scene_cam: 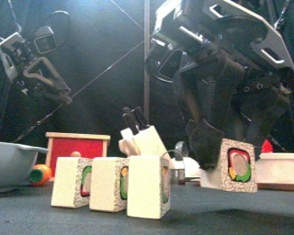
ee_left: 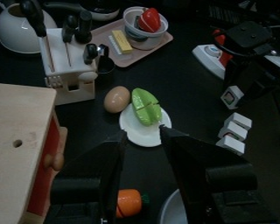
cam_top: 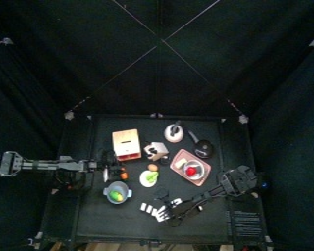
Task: Put sushi piece to the left
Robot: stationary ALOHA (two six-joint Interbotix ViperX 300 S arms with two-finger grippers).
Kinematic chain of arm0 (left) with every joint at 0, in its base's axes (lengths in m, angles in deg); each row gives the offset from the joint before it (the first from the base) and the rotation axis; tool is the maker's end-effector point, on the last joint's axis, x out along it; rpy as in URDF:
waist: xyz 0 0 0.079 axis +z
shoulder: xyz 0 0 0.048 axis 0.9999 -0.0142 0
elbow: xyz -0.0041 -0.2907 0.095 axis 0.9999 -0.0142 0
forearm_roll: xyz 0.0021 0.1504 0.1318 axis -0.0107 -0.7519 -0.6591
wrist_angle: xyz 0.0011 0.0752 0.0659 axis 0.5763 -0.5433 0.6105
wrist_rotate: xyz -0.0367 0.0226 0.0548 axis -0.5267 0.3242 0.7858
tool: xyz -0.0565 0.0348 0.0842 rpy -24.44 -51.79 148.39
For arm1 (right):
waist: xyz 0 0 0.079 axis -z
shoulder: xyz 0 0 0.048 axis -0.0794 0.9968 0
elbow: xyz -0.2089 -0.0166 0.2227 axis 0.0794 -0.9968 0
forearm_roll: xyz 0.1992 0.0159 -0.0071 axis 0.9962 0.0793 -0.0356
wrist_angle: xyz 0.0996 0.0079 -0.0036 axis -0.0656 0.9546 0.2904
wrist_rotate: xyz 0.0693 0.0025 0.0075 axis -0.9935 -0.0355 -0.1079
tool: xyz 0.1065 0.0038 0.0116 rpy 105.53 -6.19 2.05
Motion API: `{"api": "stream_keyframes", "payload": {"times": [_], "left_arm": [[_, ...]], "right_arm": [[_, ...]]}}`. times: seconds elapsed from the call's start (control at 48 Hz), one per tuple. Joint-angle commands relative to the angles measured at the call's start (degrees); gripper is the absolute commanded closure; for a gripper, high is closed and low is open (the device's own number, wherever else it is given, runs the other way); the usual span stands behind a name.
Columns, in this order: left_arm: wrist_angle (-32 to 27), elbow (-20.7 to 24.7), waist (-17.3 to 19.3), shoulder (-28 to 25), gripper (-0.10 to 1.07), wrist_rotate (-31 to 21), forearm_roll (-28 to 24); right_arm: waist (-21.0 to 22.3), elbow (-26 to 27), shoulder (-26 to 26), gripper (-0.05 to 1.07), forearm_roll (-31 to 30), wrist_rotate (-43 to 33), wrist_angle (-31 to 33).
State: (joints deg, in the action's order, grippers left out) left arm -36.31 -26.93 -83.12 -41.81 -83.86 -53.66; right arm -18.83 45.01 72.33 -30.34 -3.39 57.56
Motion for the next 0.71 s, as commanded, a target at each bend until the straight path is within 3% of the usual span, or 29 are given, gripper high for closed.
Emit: {"api": "stream_keyframes", "payload": {"times": [0.0,0.375,0.688], "left_arm": [[0.18,0.97,-0.09,-0.09,0.21,0.0,0.0],[0.18,0.88,-0.09,-0.18,0.21,0.0,0.09],[0.18,0.79,-0.09,-0.18,0.21,0.0,0.09]], "right_arm": [[-0.09,0.35,-3.96,0.35,-0.53,0.7,0.09],[-0.62,2.29,-3.6,0.35,-0.18,16.87,0.26],[-2.46,5.71,-0.79,0.35,-3.43,24.79,0.26]]}}
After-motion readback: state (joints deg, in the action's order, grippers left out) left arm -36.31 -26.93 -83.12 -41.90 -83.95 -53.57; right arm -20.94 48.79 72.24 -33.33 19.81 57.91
